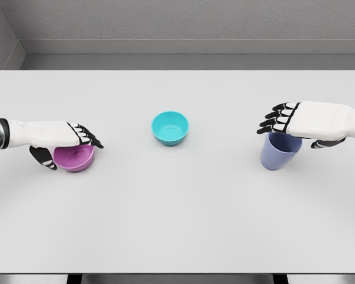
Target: Stacking bowl and cup with both arms
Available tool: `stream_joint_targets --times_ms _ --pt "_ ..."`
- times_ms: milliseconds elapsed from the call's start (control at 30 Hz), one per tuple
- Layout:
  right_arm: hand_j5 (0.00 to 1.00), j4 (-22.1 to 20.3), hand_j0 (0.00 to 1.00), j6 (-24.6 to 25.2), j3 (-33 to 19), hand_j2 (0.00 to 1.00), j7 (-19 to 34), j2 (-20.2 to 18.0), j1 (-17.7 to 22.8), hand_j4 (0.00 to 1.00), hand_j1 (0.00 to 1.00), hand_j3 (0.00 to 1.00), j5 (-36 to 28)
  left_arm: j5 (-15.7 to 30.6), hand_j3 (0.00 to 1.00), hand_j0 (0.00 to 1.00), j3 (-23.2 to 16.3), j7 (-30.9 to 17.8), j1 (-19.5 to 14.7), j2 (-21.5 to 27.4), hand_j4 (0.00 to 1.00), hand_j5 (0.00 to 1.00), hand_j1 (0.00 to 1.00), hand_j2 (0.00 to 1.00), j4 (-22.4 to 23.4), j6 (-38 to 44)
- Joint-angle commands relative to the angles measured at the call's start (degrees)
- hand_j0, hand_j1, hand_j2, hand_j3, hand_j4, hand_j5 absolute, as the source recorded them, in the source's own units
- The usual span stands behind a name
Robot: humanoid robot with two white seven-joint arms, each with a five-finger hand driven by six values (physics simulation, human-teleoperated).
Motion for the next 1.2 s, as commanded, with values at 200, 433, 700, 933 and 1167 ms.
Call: stream_joint_targets --times_ms 200,433,700,933,1167 --pt "1.0 0.08 1.0 0.15 -0.02 1.0 -0.02 -0.07 -0.09 1.0 1.0 1.0 -0.22 -1.21 1.0 1.0 -0.02 0.02 0.09 -1.1 1.0 1.0 1.0 1.0 0.33 0.12" --pt "1.0 0.17 1.0 0.15 -0.02 1.0 -0.02 -0.15 0.0 1.0 1.0 1.0 -0.22 -1.29 1.0 1.0 -0.02 0.02 0.26 -1.19 1.0 1.0 1.0 1.0 0.33 0.12" --pt "1.0 0.26 1.0 0.15 -0.02 1.0 -0.02 -0.07 -0.09 1.0 1.0 1.0 -0.22 -1.38 0.79 0.79 -0.02 0.02 0.35 -1.19 0.79 0.79 0.79 0.79 0.33 0.12" --pt "1.0 0.44 1.0 0.15 -0.02 1.0 -0.02 0.02 0.0 1.0 1.0 1.0 -0.13 -2.17 0.56 0.56 -0.02 -0.77 0.26 -1.8 0.56 0.56 0.56 0.56 0.24 0.12" --pt "1.0 0.52 1.0 0.15 0.07 1.0 -0.02 0.02 0.18 1.0 1.0 1.0 -0.04 -2.08 0.51 0.51 -0.02 -0.77 -0.18 -2.16 0.51 0.51 0.51 0.51 0.15 0.12"
